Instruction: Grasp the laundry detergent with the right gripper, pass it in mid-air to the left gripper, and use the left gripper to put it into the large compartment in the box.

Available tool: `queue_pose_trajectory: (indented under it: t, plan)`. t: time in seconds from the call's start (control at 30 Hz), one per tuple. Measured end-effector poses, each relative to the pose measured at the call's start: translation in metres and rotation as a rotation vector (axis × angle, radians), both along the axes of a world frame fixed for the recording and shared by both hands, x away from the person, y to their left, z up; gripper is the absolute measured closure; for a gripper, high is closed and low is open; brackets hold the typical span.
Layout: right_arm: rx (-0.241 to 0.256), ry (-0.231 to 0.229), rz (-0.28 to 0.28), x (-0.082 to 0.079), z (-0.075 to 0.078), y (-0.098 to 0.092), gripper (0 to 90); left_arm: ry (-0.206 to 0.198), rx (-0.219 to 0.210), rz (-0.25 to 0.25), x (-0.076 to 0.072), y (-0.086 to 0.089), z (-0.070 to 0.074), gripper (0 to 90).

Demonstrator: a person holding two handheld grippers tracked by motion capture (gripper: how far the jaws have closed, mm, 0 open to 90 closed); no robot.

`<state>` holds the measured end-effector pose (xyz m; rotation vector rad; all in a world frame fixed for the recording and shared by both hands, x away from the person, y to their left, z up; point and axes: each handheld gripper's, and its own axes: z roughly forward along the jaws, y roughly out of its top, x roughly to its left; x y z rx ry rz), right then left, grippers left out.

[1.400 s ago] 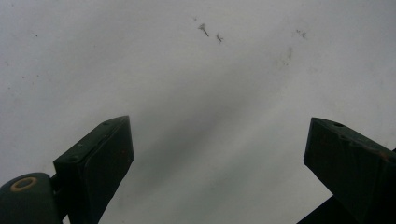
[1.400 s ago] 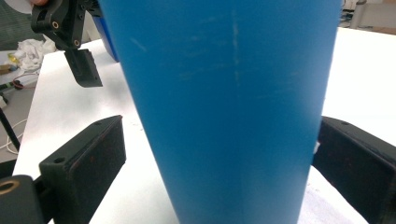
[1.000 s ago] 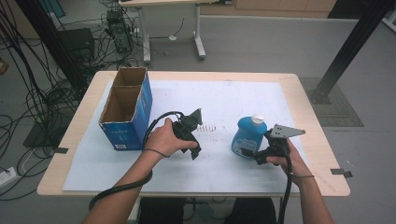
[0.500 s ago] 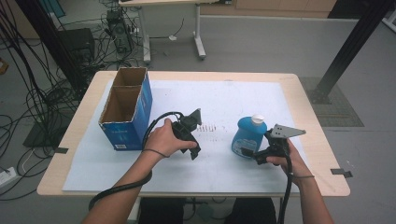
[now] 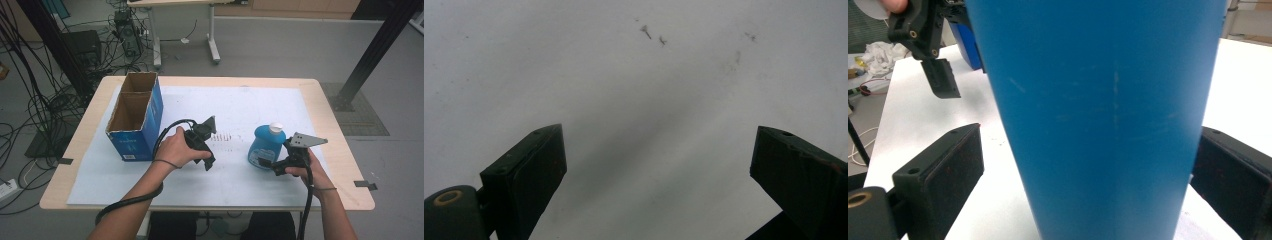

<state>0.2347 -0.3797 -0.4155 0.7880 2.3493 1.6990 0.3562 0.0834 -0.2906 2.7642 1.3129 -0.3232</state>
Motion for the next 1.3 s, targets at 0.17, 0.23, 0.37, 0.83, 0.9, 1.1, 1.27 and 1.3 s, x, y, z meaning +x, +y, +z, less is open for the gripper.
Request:
queue_pose_trajectory:
  t: [0.17, 0.23, 0.37, 0.83, 0.9, 1.1, 1.27, 1.3]
  plan:
    - [0.001, -0.001, -0.001, -0.0001, 0.0003, 0.0005, 4.4, 0.007, -0.002, 0.005, 0.0003, 0.0008, -0.0009, 8.2]
    - [0.002, 0.000, 0.000, 0.0000, 0.0002, 0.0009, 4.4, 0.004, -0.005, 0.005, 0.0000, 0.0014, -0.0006, 8.2]
    - [0.002, 0.000, 0.002, 0.0004, 0.0005, 0.0015, 4.4, 0.005, -0.004, 0.005, 0.0000, 0.0017, -0.0001, 8.2]
    - [0.001, 0.001, -0.004, -0.0001, -0.0011, 0.0019, 3.9, 0.003, -0.005, 0.008, -0.0008, 0.0009, 0.0006, 8.1]
    - [-0.001, 0.001, -0.002, 0.0003, -0.0014, 0.0023, 3.9, 0.002, -0.007, 0.010, -0.0008, 0.0013, 0.0006, 8.1]
    - [-0.002, -0.001, -0.002, 0.0004, -0.0021, 0.0030, 4.7, 0.009, -0.009, 0.010, 0.0000, 0.0014, -0.0004, 8.1]
    - [-0.007, -0.011, 0.006, 0.0011, -0.0017, 0.0041, 10.0, 0.009, -0.013, 0.012, 0.0001, 0.0015, -0.0001, 8.1]
    - [-0.006, -0.015, 0.004, 0.0008, -0.0018, 0.0042, 10.9, 0.008, -0.013, 0.009, 0.0001, 0.0014, 0.0001, 8.1]
